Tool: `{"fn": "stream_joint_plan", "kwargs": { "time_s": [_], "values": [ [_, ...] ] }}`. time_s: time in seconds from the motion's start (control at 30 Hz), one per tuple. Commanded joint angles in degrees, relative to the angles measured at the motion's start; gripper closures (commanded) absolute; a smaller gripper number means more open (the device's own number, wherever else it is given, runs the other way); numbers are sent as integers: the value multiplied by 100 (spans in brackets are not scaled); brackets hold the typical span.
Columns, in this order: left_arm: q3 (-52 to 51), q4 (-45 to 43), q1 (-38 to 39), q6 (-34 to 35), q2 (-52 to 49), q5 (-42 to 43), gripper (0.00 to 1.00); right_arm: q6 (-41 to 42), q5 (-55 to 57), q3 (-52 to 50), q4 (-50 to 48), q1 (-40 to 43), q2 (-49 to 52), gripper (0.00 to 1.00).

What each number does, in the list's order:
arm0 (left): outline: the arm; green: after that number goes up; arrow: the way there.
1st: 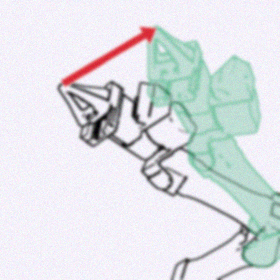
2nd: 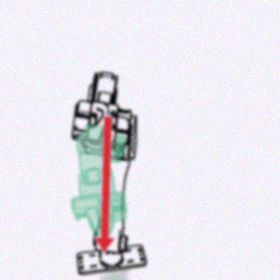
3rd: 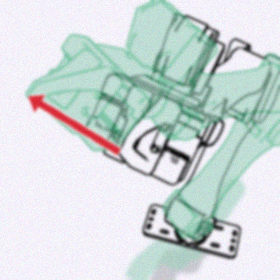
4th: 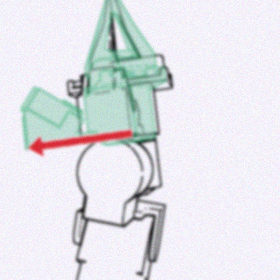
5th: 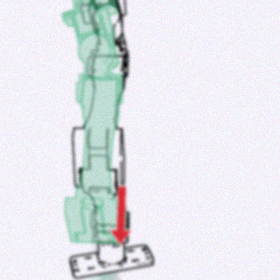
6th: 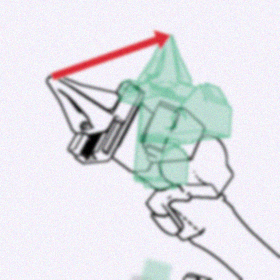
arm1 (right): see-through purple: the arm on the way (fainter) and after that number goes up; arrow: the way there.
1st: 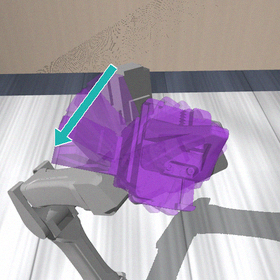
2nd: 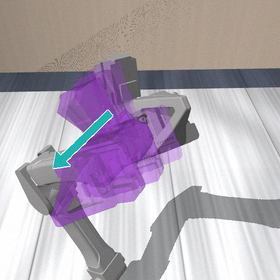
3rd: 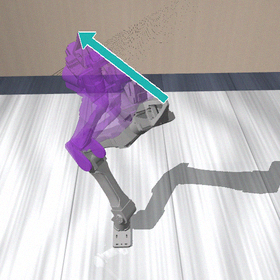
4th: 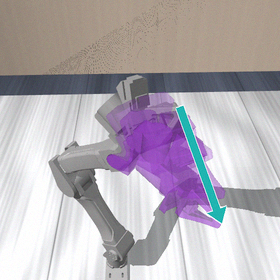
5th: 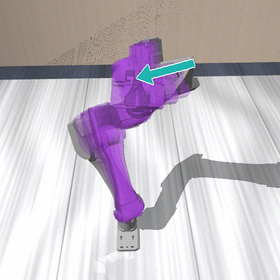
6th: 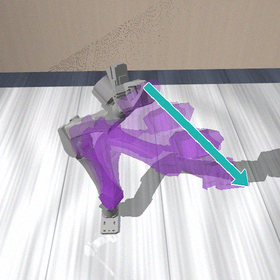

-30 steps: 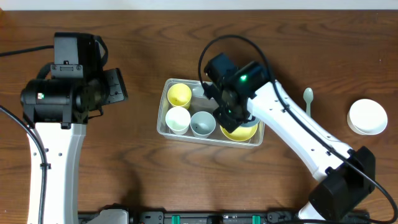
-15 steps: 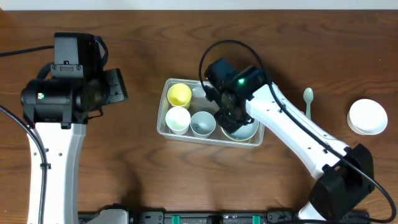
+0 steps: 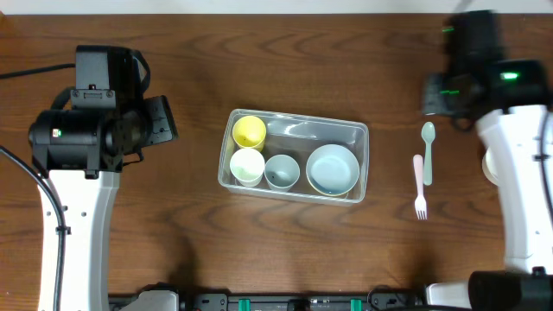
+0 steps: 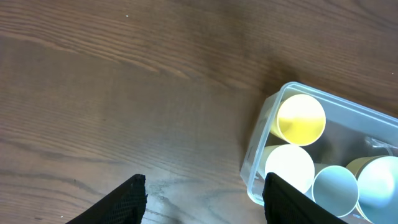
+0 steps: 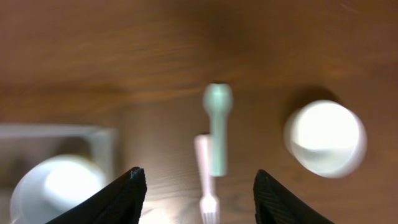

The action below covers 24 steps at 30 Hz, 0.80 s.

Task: Pack container
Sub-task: 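Move the right gripper back to the white bowl and grasp it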

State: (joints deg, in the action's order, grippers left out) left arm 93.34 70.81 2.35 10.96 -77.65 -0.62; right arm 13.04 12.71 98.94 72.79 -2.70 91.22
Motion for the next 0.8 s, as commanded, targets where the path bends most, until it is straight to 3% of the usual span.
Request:
{"fn": "stream_joint_plan", "kwargs": {
  "time_s": [0.0,0.3,0.77],
  "values": [
    [63,33,-24,72,-33,-50,39,-131,-227,-76,22,868,205,40],
    [63,37,-24,72,-33,-50,39,-243,-584,-229,17,2315,1366,37],
    [63,55,-24,72,-33,-50,39,-240,-699,-229,35,2765,3102,38]
  ]
}}
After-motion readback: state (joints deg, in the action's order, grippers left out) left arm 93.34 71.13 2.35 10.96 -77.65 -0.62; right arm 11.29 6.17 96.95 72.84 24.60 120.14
